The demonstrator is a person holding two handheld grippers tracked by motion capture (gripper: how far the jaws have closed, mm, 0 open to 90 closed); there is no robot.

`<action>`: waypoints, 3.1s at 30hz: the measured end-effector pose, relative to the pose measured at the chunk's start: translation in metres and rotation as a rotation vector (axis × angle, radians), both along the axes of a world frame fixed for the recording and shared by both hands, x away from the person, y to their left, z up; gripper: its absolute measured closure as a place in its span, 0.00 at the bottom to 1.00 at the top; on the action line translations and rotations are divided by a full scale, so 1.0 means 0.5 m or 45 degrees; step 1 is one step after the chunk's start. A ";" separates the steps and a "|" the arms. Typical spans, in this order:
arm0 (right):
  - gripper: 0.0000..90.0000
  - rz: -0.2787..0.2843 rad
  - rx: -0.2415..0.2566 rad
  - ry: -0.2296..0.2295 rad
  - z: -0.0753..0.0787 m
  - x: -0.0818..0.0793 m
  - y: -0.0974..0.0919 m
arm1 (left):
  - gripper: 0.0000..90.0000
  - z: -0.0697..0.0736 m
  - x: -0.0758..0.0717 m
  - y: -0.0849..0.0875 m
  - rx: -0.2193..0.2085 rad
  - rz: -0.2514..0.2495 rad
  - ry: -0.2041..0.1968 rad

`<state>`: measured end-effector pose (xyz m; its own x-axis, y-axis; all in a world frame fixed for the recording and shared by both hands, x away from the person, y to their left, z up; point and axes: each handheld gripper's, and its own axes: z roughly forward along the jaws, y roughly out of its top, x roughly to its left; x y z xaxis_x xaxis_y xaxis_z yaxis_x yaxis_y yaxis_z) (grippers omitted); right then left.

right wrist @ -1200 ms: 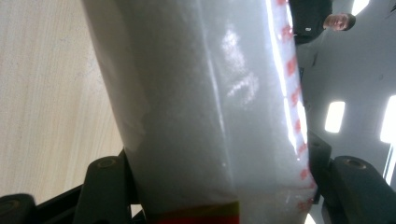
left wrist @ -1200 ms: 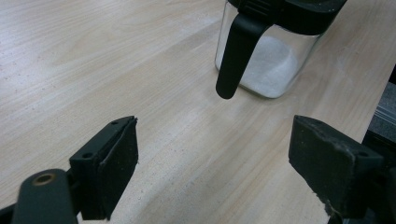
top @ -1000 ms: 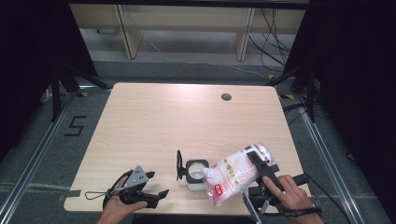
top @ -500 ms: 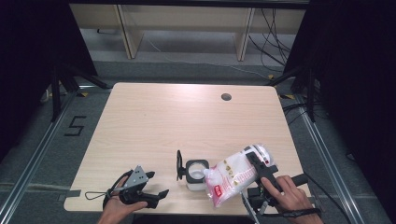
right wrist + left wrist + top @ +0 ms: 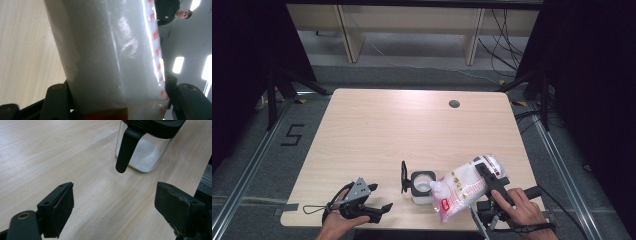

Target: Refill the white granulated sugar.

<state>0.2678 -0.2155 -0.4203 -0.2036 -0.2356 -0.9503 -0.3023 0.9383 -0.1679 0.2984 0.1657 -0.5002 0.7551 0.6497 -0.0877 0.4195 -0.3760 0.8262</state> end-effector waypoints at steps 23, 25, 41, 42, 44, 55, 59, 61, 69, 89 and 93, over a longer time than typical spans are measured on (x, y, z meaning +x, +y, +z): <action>0.45 -0.036 0.049 0.014 0.002 -0.005 -0.004 | 0.17 0.000 0.000 0.000 -0.007 0.000 0.001; 0.45 0.006 0.019 -0.006 0.006 -0.002 -0.001 | 0.17 0.000 0.000 0.000 -0.006 -0.001 0.001; 0.46 0.005 0.059 -0.010 0.007 -0.001 -0.008 | 0.17 0.000 0.000 0.000 -0.008 0.000 0.000; 0.46 0.005 0.059 -0.010 0.007 -0.001 -0.008 | 0.17 0.000 0.000 0.000 -0.009 0.001 0.000; 0.46 0.028 0.042 -0.020 0.010 0.001 -0.006 | 0.17 0.000 0.000 0.000 -0.008 0.001 0.001; 0.46 0.026 0.029 -0.022 0.011 0.000 -0.005 | 0.17 0.000 0.000 0.000 -0.008 0.001 0.001; 0.46 0.030 0.037 -0.030 0.011 0.000 -0.006 | 0.17 0.000 0.000 0.000 -0.014 0.000 -0.003; 0.46 -0.006 0.061 -0.003 0.006 -0.002 -0.008 | 0.17 0.000 0.000 0.000 -0.010 0.001 -0.001; 0.46 -0.012 0.039 0.011 0.011 -0.004 -0.006 | 0.17 0.000 -0.003 -0.002 -0.033 0.027 0.012; 0.46 -0.013 0.026 0.004 0.013 -0.006 -0.005 | 0.17 -0.001 -0.002 -0.002 -0.030 0.017 0.014; 0.46 -0.026 0.046 0.015 0.009 -0.006 -0.007 | 0.17 -0.001 -0.002 -0.002 -0.029 0.018 0.014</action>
